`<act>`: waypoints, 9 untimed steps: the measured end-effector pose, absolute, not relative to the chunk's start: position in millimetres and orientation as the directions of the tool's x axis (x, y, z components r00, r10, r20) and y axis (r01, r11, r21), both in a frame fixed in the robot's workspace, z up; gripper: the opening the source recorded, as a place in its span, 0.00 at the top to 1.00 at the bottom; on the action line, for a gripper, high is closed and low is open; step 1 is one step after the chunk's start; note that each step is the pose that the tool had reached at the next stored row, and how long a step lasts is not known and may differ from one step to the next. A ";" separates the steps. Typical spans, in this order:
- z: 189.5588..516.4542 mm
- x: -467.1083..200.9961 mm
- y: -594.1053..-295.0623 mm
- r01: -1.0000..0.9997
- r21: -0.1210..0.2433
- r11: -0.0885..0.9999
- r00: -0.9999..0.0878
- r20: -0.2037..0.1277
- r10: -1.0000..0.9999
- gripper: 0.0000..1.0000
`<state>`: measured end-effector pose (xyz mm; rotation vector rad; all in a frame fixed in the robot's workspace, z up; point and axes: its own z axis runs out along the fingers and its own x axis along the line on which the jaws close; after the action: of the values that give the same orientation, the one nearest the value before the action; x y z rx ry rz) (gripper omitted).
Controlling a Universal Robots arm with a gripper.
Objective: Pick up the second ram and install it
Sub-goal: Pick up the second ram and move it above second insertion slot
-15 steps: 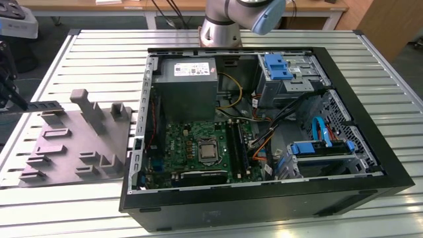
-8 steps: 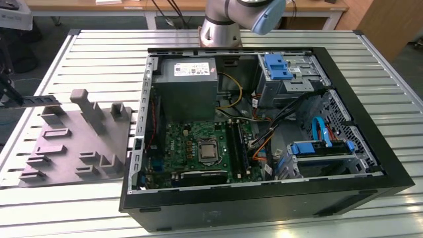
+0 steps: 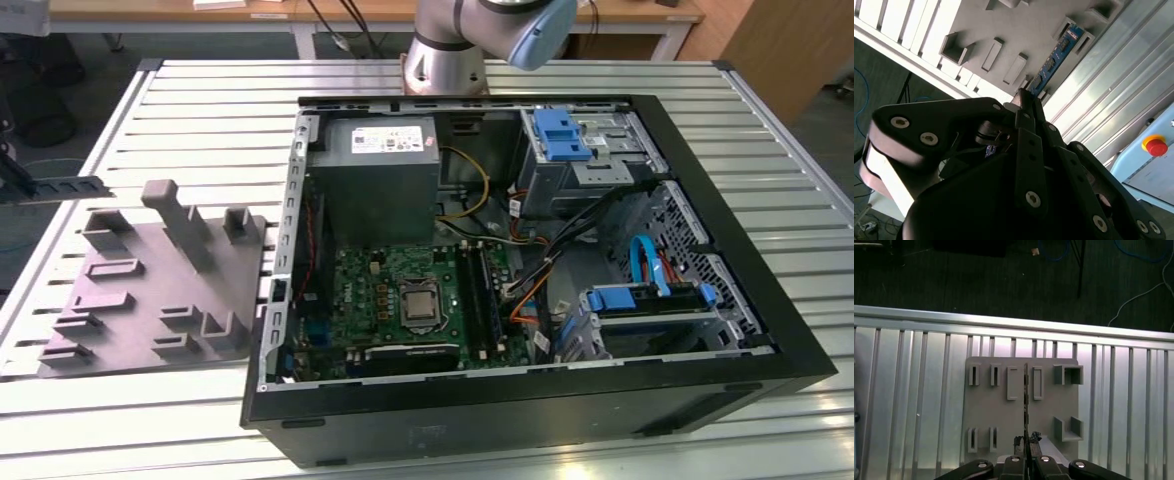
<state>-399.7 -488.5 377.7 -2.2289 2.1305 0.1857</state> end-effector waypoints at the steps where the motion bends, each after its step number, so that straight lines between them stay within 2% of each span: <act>1: 379.2 -399.7 -488.5 -0.998 0.045 -0.048 0.042 -0.124 -0.991 0.86; 9: 390.7 -399.7 -488.5 -0.998 0.044 -0.049 0.042 -0.137 -0.990 0.86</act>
<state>-399.7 -488.5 390.7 -2.2214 2.1224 0.2000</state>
